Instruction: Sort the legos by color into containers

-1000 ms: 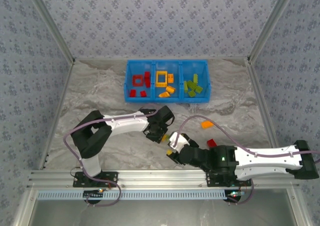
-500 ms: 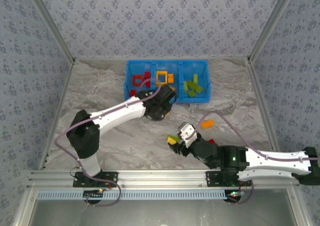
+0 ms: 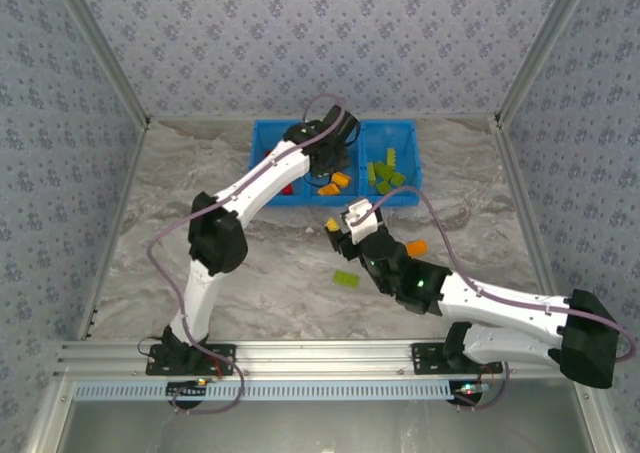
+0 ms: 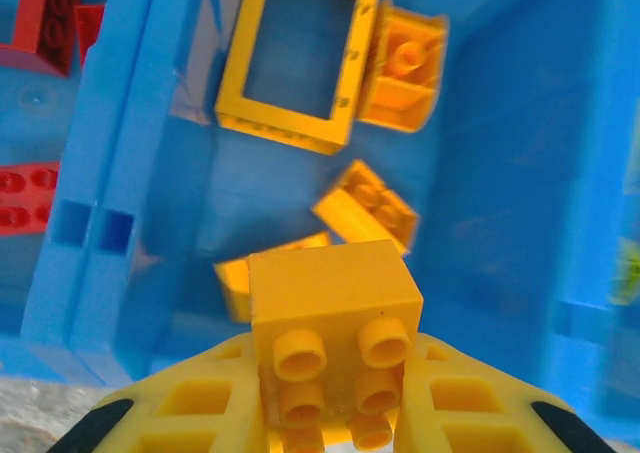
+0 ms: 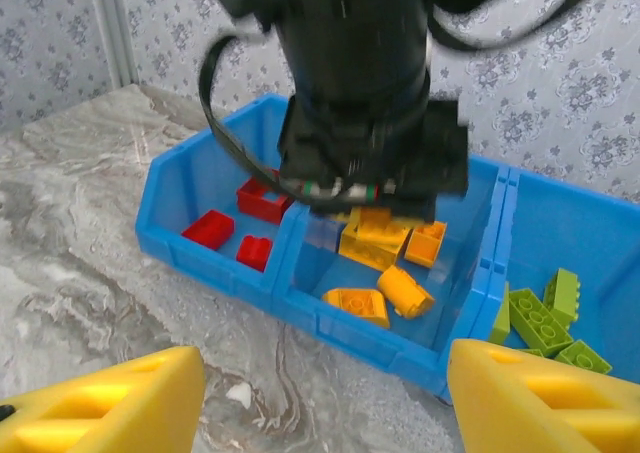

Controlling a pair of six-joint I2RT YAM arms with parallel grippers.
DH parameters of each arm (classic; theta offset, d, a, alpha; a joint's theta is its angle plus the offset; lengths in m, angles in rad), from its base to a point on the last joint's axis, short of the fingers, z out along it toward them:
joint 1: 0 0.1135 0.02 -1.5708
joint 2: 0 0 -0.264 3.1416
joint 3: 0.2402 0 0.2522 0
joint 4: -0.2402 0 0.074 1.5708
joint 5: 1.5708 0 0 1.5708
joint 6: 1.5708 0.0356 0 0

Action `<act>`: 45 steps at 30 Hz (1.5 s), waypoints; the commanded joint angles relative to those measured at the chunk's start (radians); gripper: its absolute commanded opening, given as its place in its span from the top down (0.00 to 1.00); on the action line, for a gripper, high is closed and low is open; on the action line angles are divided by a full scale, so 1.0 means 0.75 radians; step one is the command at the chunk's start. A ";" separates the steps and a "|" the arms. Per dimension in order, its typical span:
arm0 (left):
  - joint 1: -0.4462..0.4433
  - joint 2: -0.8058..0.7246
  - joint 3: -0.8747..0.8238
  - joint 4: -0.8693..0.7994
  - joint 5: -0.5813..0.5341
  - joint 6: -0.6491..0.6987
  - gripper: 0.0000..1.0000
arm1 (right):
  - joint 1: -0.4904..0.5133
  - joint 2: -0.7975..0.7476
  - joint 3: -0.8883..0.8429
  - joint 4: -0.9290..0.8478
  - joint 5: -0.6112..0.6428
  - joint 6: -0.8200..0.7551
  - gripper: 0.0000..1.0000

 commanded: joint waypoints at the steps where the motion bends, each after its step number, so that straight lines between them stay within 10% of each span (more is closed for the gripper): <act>1: 0.008 0.060 0.095 -0.144 -0.109 0.112 0.77 | -0.037 0.070 0.028 0.088 0.055 0.017 0.32; 23: -0.009 0.271 0.134 -0.092 -0.254 0.111 0.79 | -0.262 -0.152 -0.359 0.099 -0.151 0.649 0.32; 32: -0.014 0.256 0.137 -0.115 -0.232 0.129 0.50 | -0.286 -0.182 -0.417 0.118 -0.218 0.713 0.33; 45: -0.114 -0.048 0.161 -0.079 -0.203 0.079 0.53 | -0.402 -0.425 -0.276 -0.403 -0.113 0.808 0.35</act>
